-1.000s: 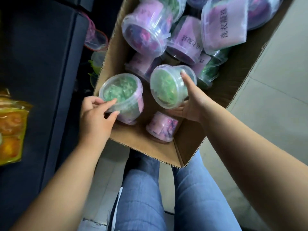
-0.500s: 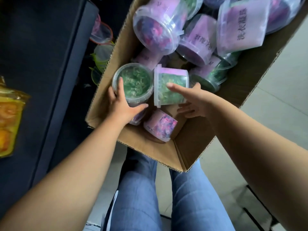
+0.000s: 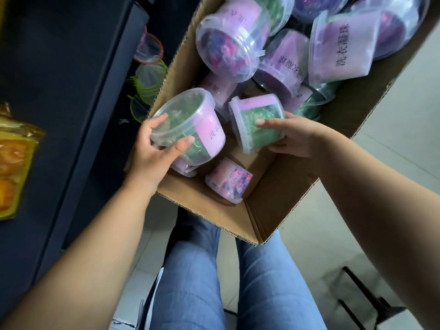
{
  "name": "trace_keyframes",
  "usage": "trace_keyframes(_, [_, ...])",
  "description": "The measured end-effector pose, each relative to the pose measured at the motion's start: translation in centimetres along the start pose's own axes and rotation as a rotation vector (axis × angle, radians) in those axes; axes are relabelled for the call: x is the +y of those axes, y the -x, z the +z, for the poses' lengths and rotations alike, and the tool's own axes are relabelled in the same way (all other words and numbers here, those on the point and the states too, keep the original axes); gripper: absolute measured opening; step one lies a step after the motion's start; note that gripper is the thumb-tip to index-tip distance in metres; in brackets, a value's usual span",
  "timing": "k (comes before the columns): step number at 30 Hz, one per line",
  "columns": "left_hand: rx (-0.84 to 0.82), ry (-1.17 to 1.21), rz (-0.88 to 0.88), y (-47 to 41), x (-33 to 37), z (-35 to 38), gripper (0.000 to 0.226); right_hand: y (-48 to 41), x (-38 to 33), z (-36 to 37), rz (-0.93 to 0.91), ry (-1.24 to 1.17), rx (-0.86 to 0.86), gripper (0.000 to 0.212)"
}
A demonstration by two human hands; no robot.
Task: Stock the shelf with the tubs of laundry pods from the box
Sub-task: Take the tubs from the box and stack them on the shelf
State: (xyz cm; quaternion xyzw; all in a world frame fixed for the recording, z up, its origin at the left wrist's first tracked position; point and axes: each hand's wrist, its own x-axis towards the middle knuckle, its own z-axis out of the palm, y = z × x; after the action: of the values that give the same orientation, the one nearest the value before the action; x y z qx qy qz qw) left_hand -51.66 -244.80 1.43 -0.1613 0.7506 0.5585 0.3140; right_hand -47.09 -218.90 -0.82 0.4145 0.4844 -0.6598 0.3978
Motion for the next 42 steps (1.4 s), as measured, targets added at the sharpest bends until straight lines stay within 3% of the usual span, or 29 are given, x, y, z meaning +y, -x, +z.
trace_keyframes(5, [-0.252, 0.235, -0.129, 1.2, 3.2, -2.1, 0.104, 3.5, 0.8, 0.8, 0.001, -0.357, -0.117, 0.085])
trace_keyframes(9, [-0.428, 0.276, -0.052, 2.5, 7.3, -3.6, 0.123, 8.2, -0.3, 2.9, -0.103, -0.444, -0.265, 0.082])
trace_keyframes(12, [-0.425, 0.347, 0.054, 4.5, 11.3, -4.0, 0.124, 12.1, -2.2, 4.3, -0.219, -0.349, -0.315, 0.094])
trace_keyframes(16, [-0.414, 0.423, 0.199, 7.3, 16.2, -4.2, 0.129, 17.5, -4.9, 6.0, -0.384, -0.295, -0.325, 0.09])
trace_keyframes(20, [-0.503, 0.492, 0.243, 9.1, 19.3, -4.9, 0.115, 21.5, -6.5, 6.2, -0.451, -0.41, -0.329, 0.082])
trace_keyframes(25, [-0.512, 0.397, 0.318, 12.7, 21.3, -5.0, 0.123, 26.4, -6.4, 5.9, -0.426, -0.39, -0.375, 0.079])
trace_keyframes(29, [-0.592, 0.362, 0.367, 16.2, 22.6, -4.7, 0.071, 29.7, -5.6, 5.8, -0.362, -0.301, -0.427, 0.093])
trace_keyframes(30, [-0.597, 0.376, 0.346, 17.4, 23.1, -4.7, 0.066, 30.4, -5.2, 5.7, -0.37, -0.287, -0.472, 0.091])
trace_keyframes(32, [-0.551, 0.451, 0.335, 19.3, 23.5, -4.9, 0.073, 31.0, -4.4, 5.8, -0.387, -0.307, -0.594, 0.079])
trace_keyframes(34, [-0.424, 0.543, 0.377, 22.0, 23.4, -5.9, 0.065, 31.9, -4.0, 6.8, -0.414, -0.315, -0.796, 0.065])
trace_keyframes(36, [-0.297, 0.666, 0.404, 25.5, 22.5, -7.5, 0.055, 32.0, -3.7, 7.9, -0.459, -0.28, -0.905, 0.063])
trace_keyframes(40, [-0.157, 0.775, 0.527, 32.2, 20.0, -10.3, 0.078, 34.1, -4.3, 11.7, -0.407, -0.188, -1.104, 0.065])
trace_keyframes(42, [-0.084, 0.805, 0.581, 35.4, 18.9, -11.3, 0.08, 35.2, -4.7, 14.1, -0.389, -0.12, -1.125, 0.067])
